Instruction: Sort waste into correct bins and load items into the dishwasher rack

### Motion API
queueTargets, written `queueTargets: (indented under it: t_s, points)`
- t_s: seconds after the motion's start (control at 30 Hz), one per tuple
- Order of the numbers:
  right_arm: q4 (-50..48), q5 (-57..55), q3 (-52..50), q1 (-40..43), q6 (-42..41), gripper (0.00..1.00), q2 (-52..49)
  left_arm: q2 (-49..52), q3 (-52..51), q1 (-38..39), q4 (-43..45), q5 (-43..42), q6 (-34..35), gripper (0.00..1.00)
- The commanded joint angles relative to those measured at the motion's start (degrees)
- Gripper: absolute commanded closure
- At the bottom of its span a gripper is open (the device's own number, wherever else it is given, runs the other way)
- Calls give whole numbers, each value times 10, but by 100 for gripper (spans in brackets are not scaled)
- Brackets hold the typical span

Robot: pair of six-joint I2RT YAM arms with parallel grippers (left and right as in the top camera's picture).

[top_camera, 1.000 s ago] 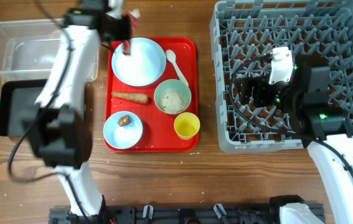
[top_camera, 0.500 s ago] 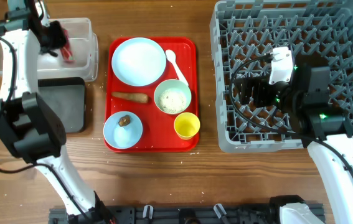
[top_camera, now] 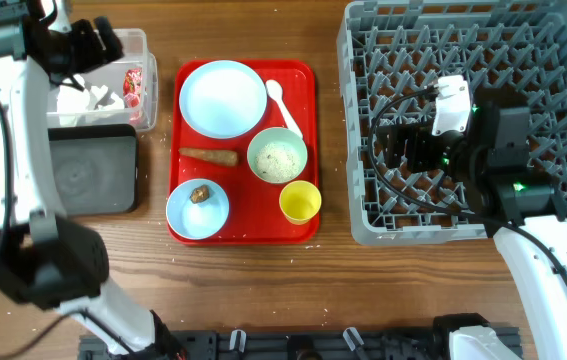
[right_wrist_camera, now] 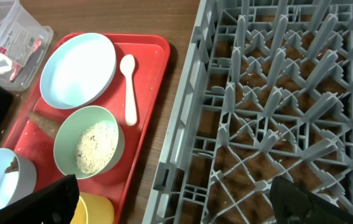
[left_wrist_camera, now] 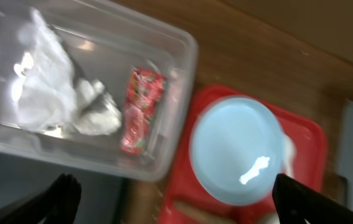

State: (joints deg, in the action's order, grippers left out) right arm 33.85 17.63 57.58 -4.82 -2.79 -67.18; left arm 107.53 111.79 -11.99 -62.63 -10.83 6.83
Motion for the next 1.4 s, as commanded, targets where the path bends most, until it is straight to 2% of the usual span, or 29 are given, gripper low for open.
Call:
queueTargets:
  t_s: [0.0, 0.1, 0.33, 0.57, 0.67, 0.77, 0.87, 0.93, 0.97, 1.0, 1.03, 1.07, 1.17, 1.23, 1.27, 1.37]
  points:
    - [-1, 9, 9, 0, -4, 0, -1, -18, -1, 56, -75, -50, 44, 0]
    - [1, 9, 9, 0, -4, 0, -1, -16, -19, 108, -138, -22, 77, 0]
    - [1, 9, 9, 0, -3, 0, -1, -17, -90, 212, -184, -6, 106, 0]
    - [5, 9, 9, 0, -3, 0, -1, -18, -246, 305, -106, 17, 168, 0]
    - [17, 9, 9, 0, -3, 0, -1, -19, -284, 325, -99, 66, 196, 0]
    - [18, 9, 9, 0, -3, 0, -1, -19, -322, 330, -76, 71, 200, 5]
    - [19, 9, 9, 0, -3, 0, -1, -19, -364, 330, -44, 67, 189, 14]
    - [19, 9, 9, 0, -2, 0, -1, -19, -401, 330, -8, 54, 176, 25]
    - [18, 9, 9, 0, -2, 0, -1, -19, -411, 330, 7, 40, 162, 36]
    - [18, 9, 9, 0, -2, 0, -1, -19, -423, 330, 26, 25, 154, 41]
    - [18, 9, 9, 0, -3, 0, -1, -19, -432, 330, 39, 21, 150, 53]
    - [18, 9, 9, 0, -3, 0, -1, -19, -434, 330, 45, 21, 144, 59]
    - [18, 8, 9, 0, -2, 0, -1, -19, -434, 330, 51, 31, 144, 84]
    - [18, 9, 9, 0, -3, 0, -1, -18, -434, 330, 50, 60, 144, 88]
    - [18, 9, 9, 0, -2, 0, -1, -18, -434, 330, 50, 71, 144, 94]
    - [18, 9, 9, 0, -3, 0, -1, -18, -433, 330, 46, 81, 144, 96]
